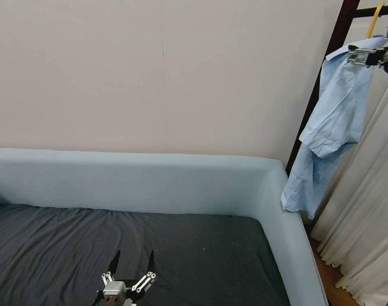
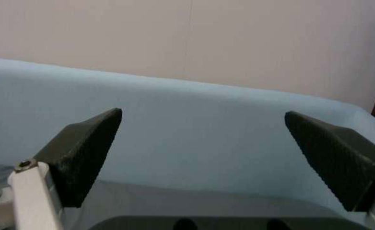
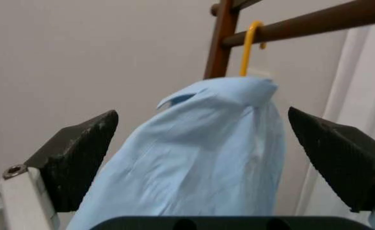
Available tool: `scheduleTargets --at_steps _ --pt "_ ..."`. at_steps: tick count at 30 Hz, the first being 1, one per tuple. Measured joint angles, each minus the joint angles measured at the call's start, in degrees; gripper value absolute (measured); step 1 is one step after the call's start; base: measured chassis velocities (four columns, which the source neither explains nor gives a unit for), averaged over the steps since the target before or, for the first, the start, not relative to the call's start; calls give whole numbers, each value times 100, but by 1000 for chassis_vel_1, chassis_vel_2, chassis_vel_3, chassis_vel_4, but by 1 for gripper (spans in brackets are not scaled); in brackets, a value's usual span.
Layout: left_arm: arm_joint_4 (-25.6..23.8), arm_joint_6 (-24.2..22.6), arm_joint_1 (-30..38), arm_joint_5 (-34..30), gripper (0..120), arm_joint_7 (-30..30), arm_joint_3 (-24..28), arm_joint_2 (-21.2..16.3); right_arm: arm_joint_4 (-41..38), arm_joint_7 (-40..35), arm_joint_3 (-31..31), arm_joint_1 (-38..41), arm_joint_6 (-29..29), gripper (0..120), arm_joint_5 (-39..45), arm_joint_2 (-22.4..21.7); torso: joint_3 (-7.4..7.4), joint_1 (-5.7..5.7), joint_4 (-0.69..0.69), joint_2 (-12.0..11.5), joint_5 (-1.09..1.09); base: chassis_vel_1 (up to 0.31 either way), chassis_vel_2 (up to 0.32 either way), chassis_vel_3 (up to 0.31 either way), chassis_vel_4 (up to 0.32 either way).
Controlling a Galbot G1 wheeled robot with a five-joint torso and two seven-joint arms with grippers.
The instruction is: Pick up the clothes from the sofa and hang them on the clothes hanger.
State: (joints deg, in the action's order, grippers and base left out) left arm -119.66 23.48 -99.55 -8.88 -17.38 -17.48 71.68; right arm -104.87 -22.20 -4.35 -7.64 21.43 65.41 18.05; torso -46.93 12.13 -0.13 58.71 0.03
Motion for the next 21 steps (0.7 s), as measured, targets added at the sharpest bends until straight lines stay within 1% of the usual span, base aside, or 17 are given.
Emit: scheduleTargets --at_steps 1,2,4,5,6,7,8,9,10,11,12,14,15,16,18,20,21 --pt "0 0 0 0 100 1 0 -1 -192 62 -244 -389 -134 100 61 -127 0 0 0 0 0 0 0 0 0" --pt "0 0 0 0 100 0 0 0 -431 166 -794 -1075 -271 100 72 -187 1 0 2 0 -5 0 0 0 0" --pt "0 0 0 0 100 0 0 -1 -603 359 -1415 -2088 -510 100 -104 -20 1 -1 2 2 -9 0 0 0 0" --pt "0 0 0 0 100 0 0 -1 -603 359 -1415 -2088 -510 100 -104 -20 1 -1 2 2 -9 0 0 0 0" --pt "0 0 1 0 100 0 0 0 -653 453 -1580 -2458 -626 100 -225 150 0 0 4 1 -3 0 0 0 0" --pt "0 0 0 0 100 -1 -1 -1 -766 621 -1985 -3090 -788 100 -441 405 -3 1 14 -1 6 0 0 0 0" --pt "0 0 0 0 100 0 0 0 -872 739 -2426 -3680 -911 100 -629 574 -2 2 14 -1 -4 0 0 0 0" --pt "0 0 0 0 100 0 0 0 -872 739 -2426 -3680 -911 100 -629 574 -2 2 14 -1 -4 0 0 0 0" --pt "0 0 0 0 100 0 1 0 -969 840 -2832 -4272 -1016 100 -788 746 0 1 10 -1 -11 0 0 0 0" --pt "0 0 0 0 100 -2 -1 0 -1031 896 -3096 -4663 -1066 100 -883 872 -1 1 6 -1 -8 0 0 0 0" --pt "0 0 1 0 100 1 0 -1 -1183 978 -3608 -5388 -1161 100 -1040 1142 -2 2 5 -2 2 15 7 -51 -24" --pt "0 0 0 0 100 0 0 -1 -1467 1086 -4301 -6470 -1365 100 -1400 1581 0 1 1 -1 -3 7 -2 -26 5" --pt "0 0 0 0 100 0 0 -1 -1467 1086 -4301 -6470 -1365 100 -1400 1581 0 1 1 -1 -3 0 0 0 0" --pt "0 0 0 0 100 -1 1 0 -1652 1182 -4587 -7065 -1555 100 -1739 1867 0 1 1 0 -7 0 0 0 0" --pt "0 0 0 0 100 -1 0 -1 -1933 1416 -4881 -8012 -1965 100 -2423 2454 0 1 1 0 -1 0 0 0 0" --pt "-1 0 0 0 100 -3 1 1 -2102 1555 -4961 -8520 -2227 100 -2833 2946 0 0 3 0 -6 0 0 0 0" --pt "-1 0 0 0 100 -3 1 1 -2102 1555 -4961 -8520 -2227 100 -2833 2946 0 0 3 0 -6 0 0 0 0"
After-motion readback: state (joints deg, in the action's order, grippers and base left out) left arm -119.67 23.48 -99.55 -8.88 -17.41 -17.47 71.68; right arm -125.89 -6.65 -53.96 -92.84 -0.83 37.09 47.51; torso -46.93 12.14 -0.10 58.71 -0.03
